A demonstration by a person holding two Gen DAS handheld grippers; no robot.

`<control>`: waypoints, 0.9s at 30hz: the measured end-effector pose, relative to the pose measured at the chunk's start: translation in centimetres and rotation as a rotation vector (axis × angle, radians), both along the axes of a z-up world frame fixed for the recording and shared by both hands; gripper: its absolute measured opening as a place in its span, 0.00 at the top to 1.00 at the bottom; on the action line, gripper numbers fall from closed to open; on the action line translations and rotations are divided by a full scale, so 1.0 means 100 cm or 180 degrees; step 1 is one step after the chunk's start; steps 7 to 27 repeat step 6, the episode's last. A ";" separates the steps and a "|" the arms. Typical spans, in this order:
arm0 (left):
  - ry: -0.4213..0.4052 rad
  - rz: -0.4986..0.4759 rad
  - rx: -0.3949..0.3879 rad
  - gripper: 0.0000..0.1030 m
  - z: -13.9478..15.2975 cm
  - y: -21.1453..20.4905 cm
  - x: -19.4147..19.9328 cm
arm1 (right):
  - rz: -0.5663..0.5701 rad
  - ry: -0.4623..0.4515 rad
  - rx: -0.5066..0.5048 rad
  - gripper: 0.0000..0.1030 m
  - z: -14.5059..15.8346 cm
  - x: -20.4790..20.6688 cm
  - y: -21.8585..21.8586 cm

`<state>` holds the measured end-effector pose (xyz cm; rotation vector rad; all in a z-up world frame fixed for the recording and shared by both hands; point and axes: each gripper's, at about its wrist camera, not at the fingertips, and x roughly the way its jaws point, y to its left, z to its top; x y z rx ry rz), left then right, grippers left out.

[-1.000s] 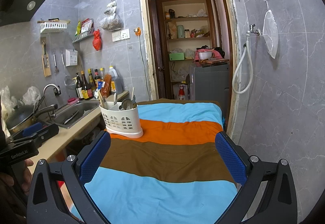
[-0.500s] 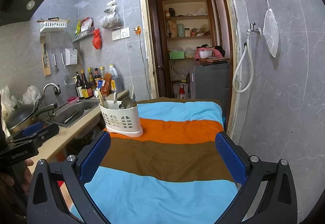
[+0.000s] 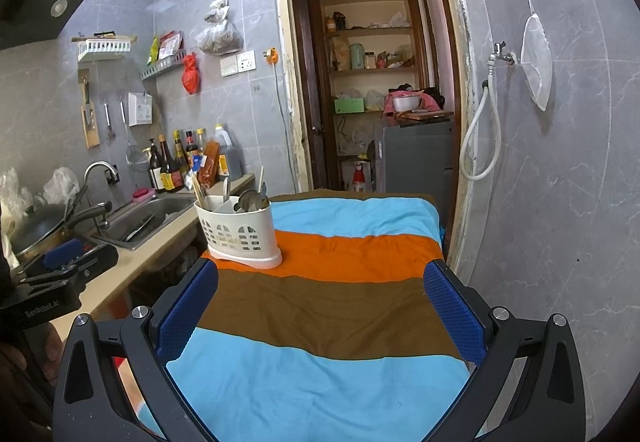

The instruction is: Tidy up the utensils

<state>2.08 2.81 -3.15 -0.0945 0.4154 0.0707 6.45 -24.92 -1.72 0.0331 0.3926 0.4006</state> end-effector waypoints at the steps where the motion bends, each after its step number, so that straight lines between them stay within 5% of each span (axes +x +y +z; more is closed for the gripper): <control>1: 0.0009 -0.0004 0.0012 0.07 -0.001 0.000 0.001 | 0.0004 0.0006 -0.0004 0.00 -0.002 0.001 0.000; 27: 0.0074 0.0002 0.0031 0.07 -0.005 0.005 0.005 | 0.0029 0.0055 -0.0020 0.00 -0.005 0.007 0.005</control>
